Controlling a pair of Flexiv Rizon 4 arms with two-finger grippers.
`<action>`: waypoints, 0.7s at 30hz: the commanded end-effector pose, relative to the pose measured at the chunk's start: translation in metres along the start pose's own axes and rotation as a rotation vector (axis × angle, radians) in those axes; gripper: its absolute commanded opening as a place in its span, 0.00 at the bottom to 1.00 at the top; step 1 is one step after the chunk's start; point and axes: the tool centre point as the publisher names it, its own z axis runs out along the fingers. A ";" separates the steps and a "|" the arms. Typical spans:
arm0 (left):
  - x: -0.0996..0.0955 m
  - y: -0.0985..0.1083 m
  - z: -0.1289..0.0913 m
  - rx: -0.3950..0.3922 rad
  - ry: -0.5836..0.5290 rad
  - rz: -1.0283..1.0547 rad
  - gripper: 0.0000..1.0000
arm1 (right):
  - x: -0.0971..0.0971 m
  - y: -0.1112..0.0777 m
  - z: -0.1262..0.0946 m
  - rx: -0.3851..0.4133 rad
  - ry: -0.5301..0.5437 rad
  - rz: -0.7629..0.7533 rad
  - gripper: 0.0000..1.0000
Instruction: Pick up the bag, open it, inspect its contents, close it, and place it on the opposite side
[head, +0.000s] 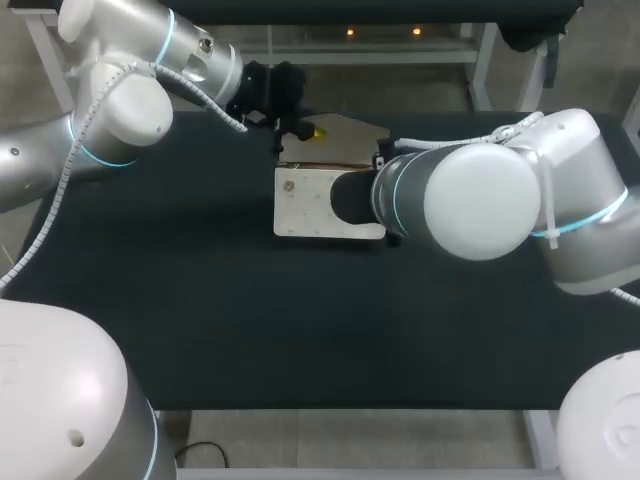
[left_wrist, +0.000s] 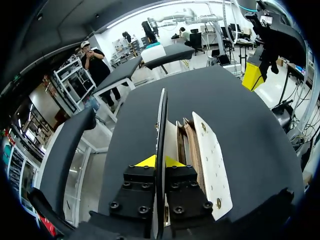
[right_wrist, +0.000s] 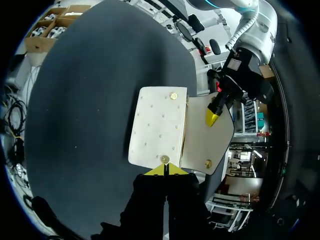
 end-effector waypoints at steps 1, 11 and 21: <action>0.011 -0.007 -0.014 -0.004 -0.007 0.001 0.00 | -0.007 0.009 0.005 0.025 -0.024 0.003 0.00; 0.025 -0.013 -0.018 0.069 0.029 -0.029 0.00 | -0.018 0.012 0.026 0.039 -0.080 0.013 0.00; 0.035 -0.019 -0.023 0.079 0.024 -0.038 0.00 | -0.025 0.012 0.045 0.067 -0.100 0.040 0.00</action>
